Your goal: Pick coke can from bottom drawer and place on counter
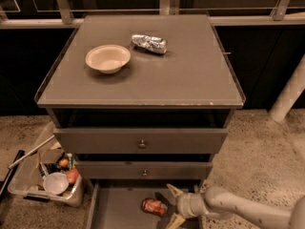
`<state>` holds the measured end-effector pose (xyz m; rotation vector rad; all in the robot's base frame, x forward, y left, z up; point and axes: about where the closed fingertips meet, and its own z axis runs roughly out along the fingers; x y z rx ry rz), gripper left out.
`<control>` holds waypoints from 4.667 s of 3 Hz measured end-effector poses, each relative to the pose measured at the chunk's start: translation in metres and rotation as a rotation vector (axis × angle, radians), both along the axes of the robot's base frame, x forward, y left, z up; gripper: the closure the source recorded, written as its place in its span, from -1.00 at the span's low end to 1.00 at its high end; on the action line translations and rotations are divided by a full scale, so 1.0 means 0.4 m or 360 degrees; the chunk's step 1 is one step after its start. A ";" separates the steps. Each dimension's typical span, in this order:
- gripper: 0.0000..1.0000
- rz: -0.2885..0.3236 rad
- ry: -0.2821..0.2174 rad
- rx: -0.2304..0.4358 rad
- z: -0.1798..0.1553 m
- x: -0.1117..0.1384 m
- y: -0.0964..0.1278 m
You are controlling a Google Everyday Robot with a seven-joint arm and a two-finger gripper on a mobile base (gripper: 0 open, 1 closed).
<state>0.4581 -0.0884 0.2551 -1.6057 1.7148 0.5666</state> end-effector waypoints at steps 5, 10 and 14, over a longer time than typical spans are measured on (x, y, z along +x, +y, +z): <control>-1.00 -0.0200 0.0135 -0.0033 -0.224 0.049 0.057; 0.31 -0.0313 0.0135 0.0026 -0.295 0.062 0.065; 1.00 -0.0173 0.0107 0.0108 -0.183 0.019 0.050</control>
Offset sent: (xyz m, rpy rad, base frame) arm -0.0011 0.0309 -0.0601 -0.0305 0.0895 -0.0229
